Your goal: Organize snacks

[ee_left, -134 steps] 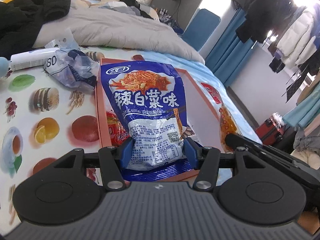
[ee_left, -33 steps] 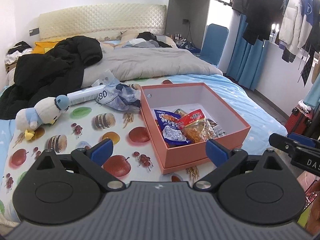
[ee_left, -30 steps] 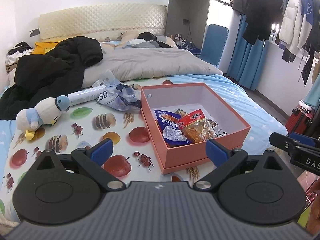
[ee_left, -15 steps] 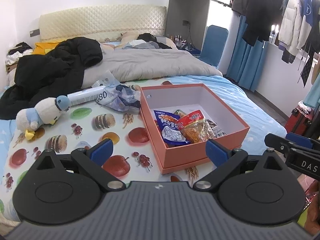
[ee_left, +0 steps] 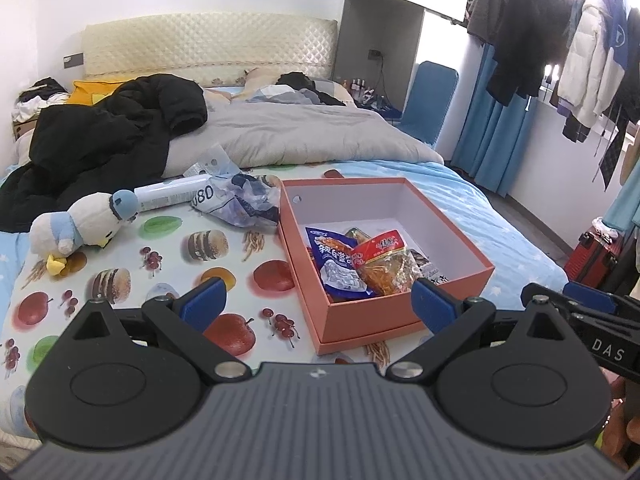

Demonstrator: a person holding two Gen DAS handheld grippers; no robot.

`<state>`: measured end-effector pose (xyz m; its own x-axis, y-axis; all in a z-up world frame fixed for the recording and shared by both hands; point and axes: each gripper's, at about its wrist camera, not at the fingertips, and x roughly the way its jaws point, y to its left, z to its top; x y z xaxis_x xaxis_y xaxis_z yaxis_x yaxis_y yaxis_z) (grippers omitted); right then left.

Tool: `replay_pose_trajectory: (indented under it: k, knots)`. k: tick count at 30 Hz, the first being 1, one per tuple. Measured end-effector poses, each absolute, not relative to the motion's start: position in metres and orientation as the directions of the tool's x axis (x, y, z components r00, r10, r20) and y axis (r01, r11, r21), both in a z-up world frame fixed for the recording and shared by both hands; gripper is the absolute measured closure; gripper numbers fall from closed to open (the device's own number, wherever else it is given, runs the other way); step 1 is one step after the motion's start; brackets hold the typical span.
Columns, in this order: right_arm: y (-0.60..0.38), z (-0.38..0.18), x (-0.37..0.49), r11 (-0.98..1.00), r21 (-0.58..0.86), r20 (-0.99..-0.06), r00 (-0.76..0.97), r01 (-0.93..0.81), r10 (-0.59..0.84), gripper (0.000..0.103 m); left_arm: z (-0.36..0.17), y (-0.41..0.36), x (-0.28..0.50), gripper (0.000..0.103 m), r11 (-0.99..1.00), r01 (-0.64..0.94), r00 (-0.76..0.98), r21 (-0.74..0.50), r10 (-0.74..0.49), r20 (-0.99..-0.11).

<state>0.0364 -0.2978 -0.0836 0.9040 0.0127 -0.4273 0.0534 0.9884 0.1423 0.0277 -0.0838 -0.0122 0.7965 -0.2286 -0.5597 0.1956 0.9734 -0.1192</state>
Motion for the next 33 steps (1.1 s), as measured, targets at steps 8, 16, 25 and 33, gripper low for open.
replay_pose_trajectory:
  k: [8, 16, 25, 33]
  knots:
    - [-0.3000, -0.0822, 0.0361, 0.988, 0.149, -0.428, 0.904, 0.050, 0.019, 0.033, -0.0119, -0.0844, 0.0278, 0.003, 0.974, 0.193, 0.794, -0.120, -0.227, -0.564]
    - [-0.2981, -0.0827, 0.0359, 0.987, 0.152, -0.431, 0.902, 0.051, 0.020, 0.033, -0.0106, -0.0848, 0.0280, 0.003, 0.973, 0.198, 0.793, -0.122, -0.232, -0.564]
    - [-0.2970, -0.0822, 0.0370, 0.987, 0.153, -0.430, 0.903, 0.051, 0.020, 0.033, -0.0120, -0.0886, 0.0291, 0.003, 0.972, 0.200, 0.787, -0.120, -0.233, -0.571]
    - [-0.2967, -0.0818, 0.0379, 0.986, 0.157, -0.428, 0.904, 0.054, 0.019, 0.033, -0.0111, -0.0920, 0.0299, 0.003, 0.970, 0.214, 0.787, -0.117, -0.242, -0.568]
